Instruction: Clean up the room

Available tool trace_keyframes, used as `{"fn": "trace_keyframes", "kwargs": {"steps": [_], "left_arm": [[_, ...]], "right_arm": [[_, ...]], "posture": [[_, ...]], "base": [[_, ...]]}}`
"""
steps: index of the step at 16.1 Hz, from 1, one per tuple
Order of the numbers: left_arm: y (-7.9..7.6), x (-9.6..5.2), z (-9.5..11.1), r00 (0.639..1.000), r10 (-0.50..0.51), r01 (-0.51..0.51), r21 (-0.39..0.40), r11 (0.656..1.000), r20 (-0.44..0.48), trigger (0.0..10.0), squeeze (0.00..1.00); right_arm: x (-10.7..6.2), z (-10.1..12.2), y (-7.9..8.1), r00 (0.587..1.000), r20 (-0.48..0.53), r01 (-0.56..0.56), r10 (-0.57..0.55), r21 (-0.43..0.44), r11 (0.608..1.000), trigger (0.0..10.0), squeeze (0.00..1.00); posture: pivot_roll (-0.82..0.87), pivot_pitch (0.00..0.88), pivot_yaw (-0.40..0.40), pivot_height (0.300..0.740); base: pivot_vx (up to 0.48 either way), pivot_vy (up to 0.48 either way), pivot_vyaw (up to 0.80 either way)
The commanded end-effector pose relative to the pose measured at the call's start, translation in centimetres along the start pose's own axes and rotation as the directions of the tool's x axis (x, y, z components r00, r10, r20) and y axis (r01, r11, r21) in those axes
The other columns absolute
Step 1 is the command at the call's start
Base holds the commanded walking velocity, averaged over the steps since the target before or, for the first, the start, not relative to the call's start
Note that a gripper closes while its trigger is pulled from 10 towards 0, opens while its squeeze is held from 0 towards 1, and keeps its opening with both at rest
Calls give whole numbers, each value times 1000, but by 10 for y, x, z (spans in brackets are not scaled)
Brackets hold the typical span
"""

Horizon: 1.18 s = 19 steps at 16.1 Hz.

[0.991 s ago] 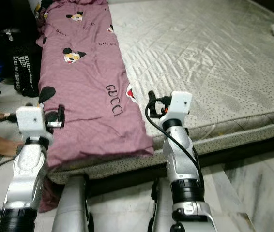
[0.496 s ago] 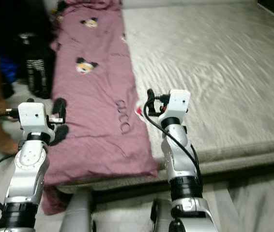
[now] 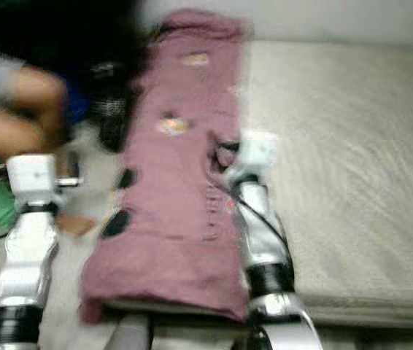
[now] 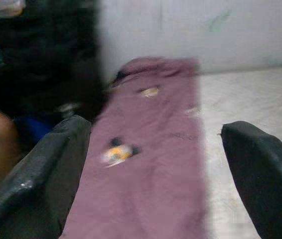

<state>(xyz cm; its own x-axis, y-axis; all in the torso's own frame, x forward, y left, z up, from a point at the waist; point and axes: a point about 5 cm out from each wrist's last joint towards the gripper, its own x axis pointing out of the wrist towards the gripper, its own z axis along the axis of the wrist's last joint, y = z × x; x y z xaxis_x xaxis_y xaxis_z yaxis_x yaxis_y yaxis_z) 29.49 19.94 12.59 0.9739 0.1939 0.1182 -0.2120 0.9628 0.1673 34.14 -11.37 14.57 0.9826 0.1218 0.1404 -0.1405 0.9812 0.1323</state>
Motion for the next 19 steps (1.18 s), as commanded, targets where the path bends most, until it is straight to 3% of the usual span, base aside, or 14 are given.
{"fn": "trace_keyframes", "kwargs": {"steps": [1, 3, 7, 12, 14, 19], "left_arm": [[-19, 1, 3, 998, -63, 63, 0, 998, 6, 10000, 0], [-24, 1, 10, 996, -77, 75, 39, 996, 52, 10000, 0], [-19, 0, 9, 997, -68, 67, 16, 998, 47, 10000, 0], [-14, -10, -2, 998, -55, 55, 12, 998, 8, 10000, 0], [-14, -12, -5, 996, -94, 94, -25, 995, -7, 10000, 0], [-8, -19, -14, 993, -107, 105, -42, 994, -48, 10000, 0]], "right_arm": [[-8, -7, -24, 997, -25, 80, -80, -10, 997, 10000, 0], [-7, -6, -29, 995, -22, 94, -94, -18, 995, 10000, 0], [-11, -9, -30, 995, -35, 92, -93, -27, 995, 10000, 0], [-18, -28, -24, 987, -110, 115, -120, -49, 992, 10000, 0], [-18, -27, -23, 985, -113, 121, -127, -57, 991, 10000, 0], [-28, -33, -33, 978, -136, 150, -157, -66, 987, 10000, 0]], "posture": [[35, 0, 22, 740], [33, 0, 22, 740], [41, 0, 16, 740], [57, 0, 8, 740], [55, 0, 12, 740], [53, 0, 11, 740]], "base": [[0, 0, 0], [0, 0, 0], [0, 0, 0], [0, 0, 0], [0, 0, 0], [0, 0, 0]]}}
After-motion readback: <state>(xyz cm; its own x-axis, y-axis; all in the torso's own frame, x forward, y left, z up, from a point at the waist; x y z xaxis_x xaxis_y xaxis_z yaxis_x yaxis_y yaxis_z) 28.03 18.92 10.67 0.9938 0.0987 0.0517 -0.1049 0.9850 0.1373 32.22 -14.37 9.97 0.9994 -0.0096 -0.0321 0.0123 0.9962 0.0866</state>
